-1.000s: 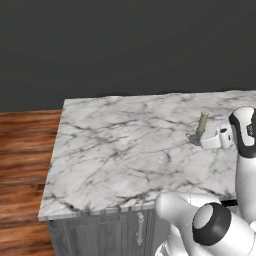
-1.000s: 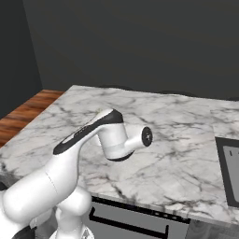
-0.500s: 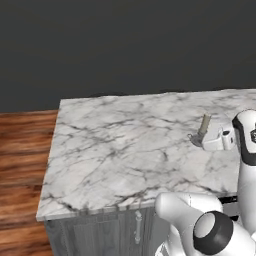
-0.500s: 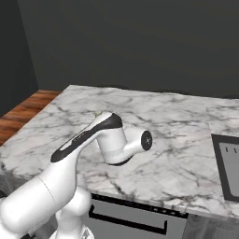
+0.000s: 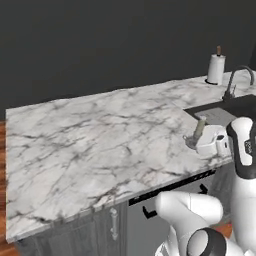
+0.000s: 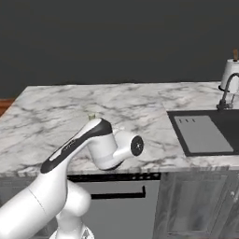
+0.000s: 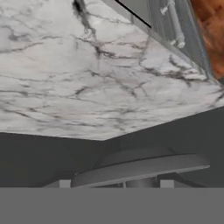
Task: Pick the candle and candle from the dining table and place them in the open cabinet. Close the cabinet after placing the objects.
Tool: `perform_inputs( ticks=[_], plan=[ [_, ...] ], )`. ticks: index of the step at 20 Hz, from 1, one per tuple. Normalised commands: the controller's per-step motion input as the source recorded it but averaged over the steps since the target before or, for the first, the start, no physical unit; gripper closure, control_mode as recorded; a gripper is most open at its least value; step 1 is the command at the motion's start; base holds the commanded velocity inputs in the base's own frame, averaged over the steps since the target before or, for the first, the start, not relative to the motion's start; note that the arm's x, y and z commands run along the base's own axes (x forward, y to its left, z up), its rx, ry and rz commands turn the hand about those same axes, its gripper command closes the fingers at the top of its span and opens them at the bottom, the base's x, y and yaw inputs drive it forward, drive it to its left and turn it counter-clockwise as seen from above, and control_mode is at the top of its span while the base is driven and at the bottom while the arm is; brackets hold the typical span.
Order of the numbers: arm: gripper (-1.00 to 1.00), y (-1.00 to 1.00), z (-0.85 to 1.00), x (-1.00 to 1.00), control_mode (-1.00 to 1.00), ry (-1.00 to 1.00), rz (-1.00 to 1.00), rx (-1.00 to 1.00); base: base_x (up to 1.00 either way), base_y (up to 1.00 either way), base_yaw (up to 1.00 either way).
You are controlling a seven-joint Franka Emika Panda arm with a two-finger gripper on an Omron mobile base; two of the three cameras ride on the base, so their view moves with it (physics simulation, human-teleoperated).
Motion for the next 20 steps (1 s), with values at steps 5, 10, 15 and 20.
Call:
perform_inputs(
  ticks=[5, 10, 15, 20],
  plan=[
    [1.0, 0.0, 0.0, 0.0, 1.0, 0.0, 0.0, 0.0, -0.15, -0.12, -0.49],
    [1.0, 0.0, 0.0, 0.0, 1.0, 0.0, 0.0, 0.0, -0.09, -0.32, -0.44],
    [1.0, 0.0, 0.0, 0.0, 1.0, 0.0, 0.0, 0.0, -0.05, -0.36, -0.44],
    [1.0, 0.0, 0.0, 0.0, 1.0, 0.0, 0.0, 0.0, 0.0, -0.44, -0.41]
  ],
)
